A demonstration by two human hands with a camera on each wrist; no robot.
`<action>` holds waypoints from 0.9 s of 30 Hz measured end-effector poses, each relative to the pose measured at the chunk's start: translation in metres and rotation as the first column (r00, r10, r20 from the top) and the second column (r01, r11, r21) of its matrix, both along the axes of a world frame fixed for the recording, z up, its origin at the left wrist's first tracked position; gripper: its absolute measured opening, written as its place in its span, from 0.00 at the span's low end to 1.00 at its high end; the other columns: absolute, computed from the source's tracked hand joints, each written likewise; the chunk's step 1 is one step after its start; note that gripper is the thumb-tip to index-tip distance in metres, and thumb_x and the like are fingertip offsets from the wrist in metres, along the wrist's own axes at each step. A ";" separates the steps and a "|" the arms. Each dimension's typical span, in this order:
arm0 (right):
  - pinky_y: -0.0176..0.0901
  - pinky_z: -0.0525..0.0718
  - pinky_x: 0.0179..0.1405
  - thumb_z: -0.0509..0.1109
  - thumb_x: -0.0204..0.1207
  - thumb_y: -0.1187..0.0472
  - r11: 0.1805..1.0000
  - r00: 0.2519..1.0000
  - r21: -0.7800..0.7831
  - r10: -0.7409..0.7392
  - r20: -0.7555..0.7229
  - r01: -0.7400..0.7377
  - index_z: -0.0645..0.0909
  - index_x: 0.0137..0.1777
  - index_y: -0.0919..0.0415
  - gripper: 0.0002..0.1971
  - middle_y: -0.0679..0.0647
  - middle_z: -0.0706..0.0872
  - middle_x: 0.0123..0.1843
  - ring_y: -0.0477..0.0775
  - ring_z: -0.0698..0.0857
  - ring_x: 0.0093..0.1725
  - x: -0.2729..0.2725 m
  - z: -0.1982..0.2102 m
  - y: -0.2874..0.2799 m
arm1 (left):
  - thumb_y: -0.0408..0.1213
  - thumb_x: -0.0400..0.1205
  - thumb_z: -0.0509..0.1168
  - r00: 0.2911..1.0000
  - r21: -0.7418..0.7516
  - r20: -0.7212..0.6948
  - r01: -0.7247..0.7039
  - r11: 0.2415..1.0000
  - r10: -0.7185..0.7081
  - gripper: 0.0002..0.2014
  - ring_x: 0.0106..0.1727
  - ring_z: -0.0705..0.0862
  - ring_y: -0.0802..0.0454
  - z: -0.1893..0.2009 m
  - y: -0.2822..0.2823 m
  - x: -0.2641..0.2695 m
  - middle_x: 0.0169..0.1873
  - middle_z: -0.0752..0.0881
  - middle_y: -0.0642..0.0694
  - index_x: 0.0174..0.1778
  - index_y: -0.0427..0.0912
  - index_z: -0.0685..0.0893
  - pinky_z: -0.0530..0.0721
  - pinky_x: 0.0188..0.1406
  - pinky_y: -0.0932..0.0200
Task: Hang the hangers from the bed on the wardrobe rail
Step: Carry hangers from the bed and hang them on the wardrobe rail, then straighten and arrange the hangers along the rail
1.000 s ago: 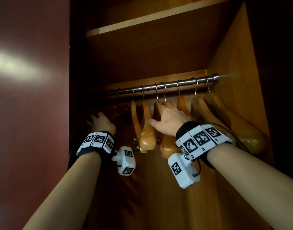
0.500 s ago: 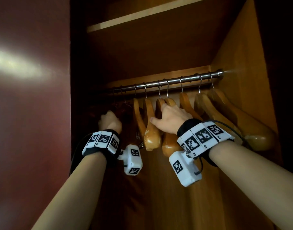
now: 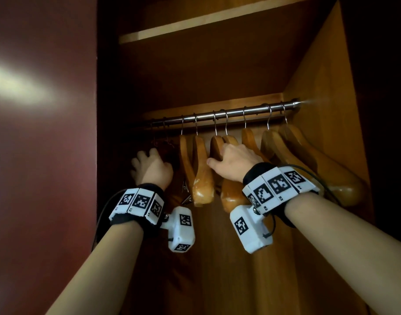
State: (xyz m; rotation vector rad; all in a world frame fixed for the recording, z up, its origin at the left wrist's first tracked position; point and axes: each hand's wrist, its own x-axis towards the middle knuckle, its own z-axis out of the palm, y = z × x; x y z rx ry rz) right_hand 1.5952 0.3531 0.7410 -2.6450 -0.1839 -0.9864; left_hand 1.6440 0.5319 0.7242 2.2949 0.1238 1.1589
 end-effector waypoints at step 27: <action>0.37 0.74 0.28 0.63 0.82 0.53 0.625 0.721 0.361 0.616 0.317 -0.692 0.80 0.37 0.47 0.11 0.48 0.84 0.31 0.44 0.78 0.24 -0.084 -0.077 0.083 | 0.31 0.85 0.54 0.740 -0.480 0.351 0.668 0.568 -0.574 0.10 0.39 0.81 0.55 -0.081 0.048 -0.178 0.38 0.82 0.49 0.51 0.41 0.82 0.79 0.39 0.63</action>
